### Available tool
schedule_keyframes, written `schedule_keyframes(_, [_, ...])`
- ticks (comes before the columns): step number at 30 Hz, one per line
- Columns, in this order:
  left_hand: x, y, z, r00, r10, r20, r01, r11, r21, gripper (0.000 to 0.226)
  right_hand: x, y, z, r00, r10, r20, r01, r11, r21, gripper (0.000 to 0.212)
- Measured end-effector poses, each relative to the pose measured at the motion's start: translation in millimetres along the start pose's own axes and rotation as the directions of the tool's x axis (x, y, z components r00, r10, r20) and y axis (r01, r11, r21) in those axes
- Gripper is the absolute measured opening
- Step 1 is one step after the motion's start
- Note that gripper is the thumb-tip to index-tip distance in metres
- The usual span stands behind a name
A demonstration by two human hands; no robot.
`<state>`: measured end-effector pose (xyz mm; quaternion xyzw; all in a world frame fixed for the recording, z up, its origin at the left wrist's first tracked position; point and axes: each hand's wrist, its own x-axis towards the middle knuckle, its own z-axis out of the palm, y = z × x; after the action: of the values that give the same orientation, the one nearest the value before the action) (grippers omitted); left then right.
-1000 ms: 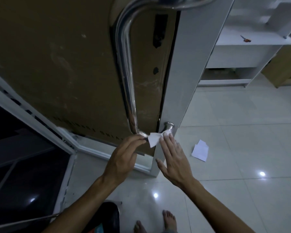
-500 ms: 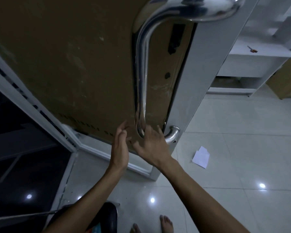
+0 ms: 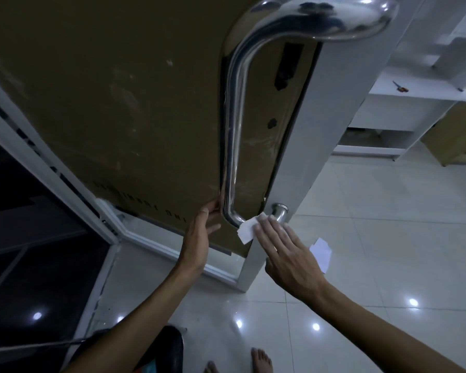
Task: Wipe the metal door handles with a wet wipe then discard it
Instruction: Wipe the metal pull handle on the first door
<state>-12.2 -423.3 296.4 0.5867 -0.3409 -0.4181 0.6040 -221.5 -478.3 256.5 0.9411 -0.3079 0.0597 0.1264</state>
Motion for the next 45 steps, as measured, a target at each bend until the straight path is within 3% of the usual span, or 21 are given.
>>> schedule_keyframes(4, [-4.5,0.7,-3.5,1.0,-0.007,0.014,0.006,0.998,0.054,0.038,24.5,-20.7,1.7,0.998,-0.069,-0.006,0.069,0.998,0.01,0.092])
schedule_keyframes(10, [-40.4,-5.4,1.0,0.96,0.086,-0.266,-0.032,0.979,0.202,0.033,34.2,-39.0,0.5,1.0,0.026,0.001,-0.026,0.994,0.106,0.093])
schedule_keyframes(15, [-73.0,-16.8,31.6,0.99,0.046,-0.133,-0.023,0.985,0.172,0.033,32.4,-37.7,-5.0,1.0,0.02,-0.014,-0.018,0.985,0.172,0.087])
schedule_keyframes(19, [-67.8,-14.3,52.1,0.998,-0.056,-0.035,0.058,0.997,0.054,0.059,30.9,-27.0,-11.4,0.999,-0.023,-0.026,0.028,0.975,0.221,0.075])
schedule_keyframes(23, [-58.4,-13.8,62.7,0.987,-0.14,-0.073,0.136,0.989,-0.066,0.054,28.8,-23.1,-15.5,0.997,-0.054,-0.047,0.064,0.968,0.243,0.074])
schedule_keyframes(28, [-30.7,-0.8,66.3,0.968,-0.241,-0.068,0.208,0.925,-0.317,0.068,23.9,-20.6,-20.1,0.991,-0.087,-0.106,0.115,0.945,0.306,0.065])
schedule_keyframes(34, [-1.0,10.7,50.8,0.973,-0.169,-0.157,0.1,0.922,-0.373,0.064,18.7,-2.5,-25.2,0.967,0.106,-0.23,0.016,0.88,0.475,0.065])
schedule_keyframes(37, [-7.7,-0.9,49.2,0.958,-0.255,-0.128,0.155,0.842,-0.517,0.049,15.1,3.4,-23.0,0.947,0.206,-0.245,-0.052,0.854,0.518,0.053])
schedule_keyframes(42, [-23.7,-5.2,57.1,0.881,-0.464,0.091,0.356,0.525,-0.773,0.054,2.8,3.2,-13.7,0.931,0.299,-0.21,-0.126,0.803,0.583,0.049])
schedule_keyframes(45, [-30.7,-0.5,59.3,0.857,-0.501,0.119,0.367,0.433,-0.823,0.052,-1.5,0.3,-12.4,0.929,0.316,-0.193,-0.133,0.771,0.623,0.049])
